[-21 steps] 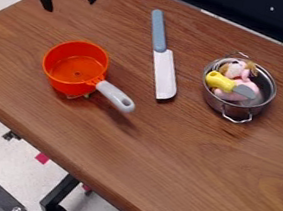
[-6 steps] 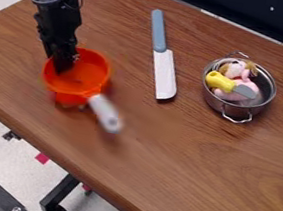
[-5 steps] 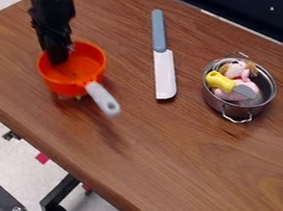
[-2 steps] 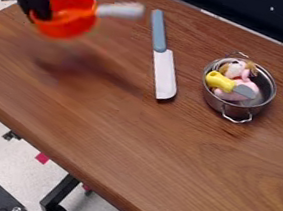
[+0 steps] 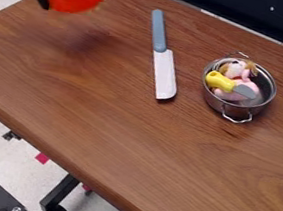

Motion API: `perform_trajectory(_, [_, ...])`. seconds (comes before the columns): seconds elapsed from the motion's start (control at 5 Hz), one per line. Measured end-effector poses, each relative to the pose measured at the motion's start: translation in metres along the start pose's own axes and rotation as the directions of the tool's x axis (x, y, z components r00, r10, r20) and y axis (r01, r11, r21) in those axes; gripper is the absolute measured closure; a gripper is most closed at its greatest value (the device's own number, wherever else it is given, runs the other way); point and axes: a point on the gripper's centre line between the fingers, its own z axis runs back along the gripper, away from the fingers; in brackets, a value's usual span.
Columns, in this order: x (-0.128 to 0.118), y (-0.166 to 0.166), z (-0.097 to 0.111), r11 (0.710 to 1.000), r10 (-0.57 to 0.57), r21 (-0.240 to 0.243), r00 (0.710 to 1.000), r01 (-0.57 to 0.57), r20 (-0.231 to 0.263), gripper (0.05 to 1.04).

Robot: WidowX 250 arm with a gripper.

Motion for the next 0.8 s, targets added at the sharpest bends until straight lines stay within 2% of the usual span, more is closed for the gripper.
perform_trajectory(0.2, [0.004,-0.006,-0.008,0.975,0.215,-0.067,0.976,-0.213,0.018,1.028])
perform_trajectory(0.4, [0.004,0.002,-0.018,0.884,0.468,-0.040,0.883,-0.466,0.043,1.028])
perform_trajectory(0.6, [0.003,0.012,-0.046,0.748,0.664,-0.070,0.739,-0.660,0.119,1.028])
perform_trajectory(0.8, [0.008,0.000,-0.040,0.603,0.795,-0.212,0.558,-0.769,0.238,1.028])
